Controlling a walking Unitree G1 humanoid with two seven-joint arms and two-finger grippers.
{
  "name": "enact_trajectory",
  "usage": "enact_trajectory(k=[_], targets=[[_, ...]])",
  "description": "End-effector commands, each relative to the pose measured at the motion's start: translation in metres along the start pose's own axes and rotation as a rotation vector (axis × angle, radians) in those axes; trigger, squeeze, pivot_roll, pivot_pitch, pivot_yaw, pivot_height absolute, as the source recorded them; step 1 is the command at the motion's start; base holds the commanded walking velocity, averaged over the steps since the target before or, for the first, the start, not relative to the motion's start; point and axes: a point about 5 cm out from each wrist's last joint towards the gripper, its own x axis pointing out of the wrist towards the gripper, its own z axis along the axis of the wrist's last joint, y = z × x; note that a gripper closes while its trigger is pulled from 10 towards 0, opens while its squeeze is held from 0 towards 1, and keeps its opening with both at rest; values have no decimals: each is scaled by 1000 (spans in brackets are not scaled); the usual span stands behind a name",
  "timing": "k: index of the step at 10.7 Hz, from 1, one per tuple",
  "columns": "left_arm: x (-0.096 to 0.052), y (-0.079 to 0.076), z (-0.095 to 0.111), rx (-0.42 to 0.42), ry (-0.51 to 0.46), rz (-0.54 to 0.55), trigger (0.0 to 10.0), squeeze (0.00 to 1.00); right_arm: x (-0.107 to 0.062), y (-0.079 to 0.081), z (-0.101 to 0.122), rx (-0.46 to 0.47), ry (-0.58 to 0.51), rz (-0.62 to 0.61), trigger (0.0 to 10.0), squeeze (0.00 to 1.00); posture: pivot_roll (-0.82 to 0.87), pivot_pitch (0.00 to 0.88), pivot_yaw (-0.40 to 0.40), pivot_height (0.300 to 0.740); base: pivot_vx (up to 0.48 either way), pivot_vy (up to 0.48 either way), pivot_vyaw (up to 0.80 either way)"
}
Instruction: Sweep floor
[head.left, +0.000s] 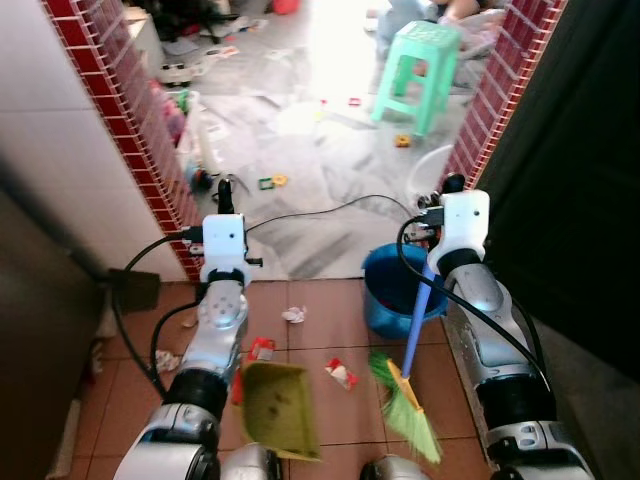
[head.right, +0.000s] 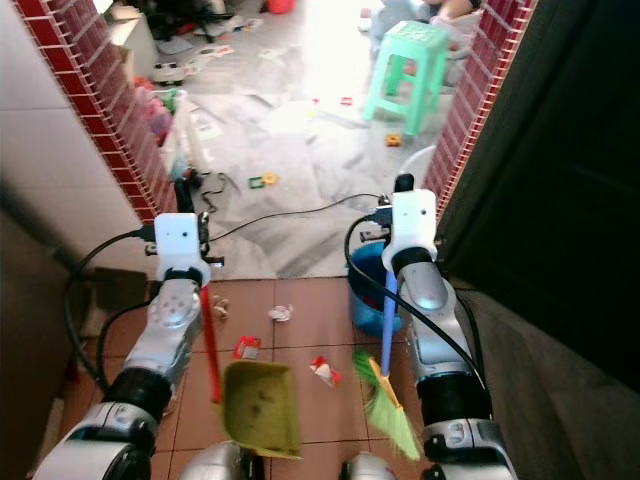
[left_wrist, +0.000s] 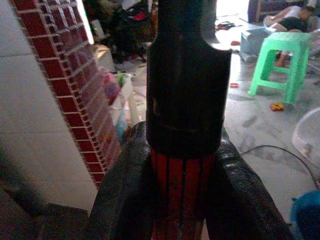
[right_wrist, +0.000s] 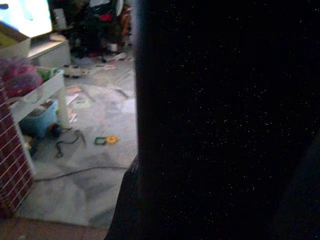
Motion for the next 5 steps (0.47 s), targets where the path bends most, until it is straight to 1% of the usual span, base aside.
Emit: enact_trajectory(k=[1,2,3,4,5], targets=[[5,3,6,6,-37,16,10000,0,-1,-2,15,-34,-51,-18,10000,0,-146,113,38,740,0,0,0],[2,5,2,-10,-38,16,10000,0,-6,-6,13,-29,-53,-46,10000,0,-134,122,47,740,0,0,0],[-2,2,2,-25,-82,14,10000,0,-13,-13,4,-11,-19,-91,10000,0,-132,125,50,740,0,0,0],[-2,-7,0,-39,-60,-13,10000,0,-18,-15,2,-3,-11,-103,10000,0,-152,143,63,740,0,0,0],[-3,-12,-6,-74,-21,-9,10000,0,-21,-17,0,-8,-5,-109,10000,0,-162,147,72,740,0,0,0]])
